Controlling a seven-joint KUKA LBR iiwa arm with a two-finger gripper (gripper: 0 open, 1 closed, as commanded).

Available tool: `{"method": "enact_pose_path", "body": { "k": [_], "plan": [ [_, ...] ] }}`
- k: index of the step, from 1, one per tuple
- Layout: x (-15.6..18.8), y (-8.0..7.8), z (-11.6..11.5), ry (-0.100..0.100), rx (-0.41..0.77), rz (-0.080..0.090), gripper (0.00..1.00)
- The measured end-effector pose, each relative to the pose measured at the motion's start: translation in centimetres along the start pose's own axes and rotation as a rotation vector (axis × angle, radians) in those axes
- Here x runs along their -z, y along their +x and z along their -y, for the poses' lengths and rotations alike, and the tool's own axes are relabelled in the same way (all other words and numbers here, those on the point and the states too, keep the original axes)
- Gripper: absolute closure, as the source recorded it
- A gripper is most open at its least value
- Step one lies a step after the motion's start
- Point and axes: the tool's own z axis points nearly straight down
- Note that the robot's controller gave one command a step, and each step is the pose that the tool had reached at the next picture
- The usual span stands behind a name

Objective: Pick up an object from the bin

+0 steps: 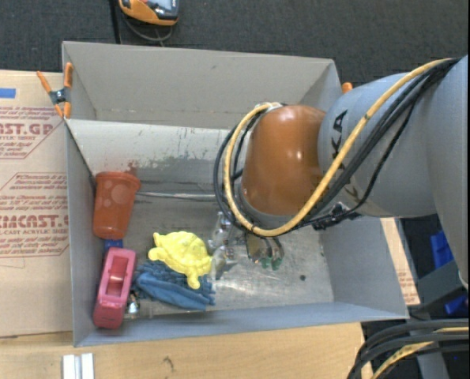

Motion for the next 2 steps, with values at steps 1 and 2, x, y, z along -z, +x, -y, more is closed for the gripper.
{"method": "enact_pose_path", "body": {
  "k": [1,2],
  "plan": [
    [0.0,-0.1,0.1,0.001,0.0,0.001,1.0],
    [3.1,0.2,-0.1,0.001,-0.009,-0.004,1.0]
  ]
}}
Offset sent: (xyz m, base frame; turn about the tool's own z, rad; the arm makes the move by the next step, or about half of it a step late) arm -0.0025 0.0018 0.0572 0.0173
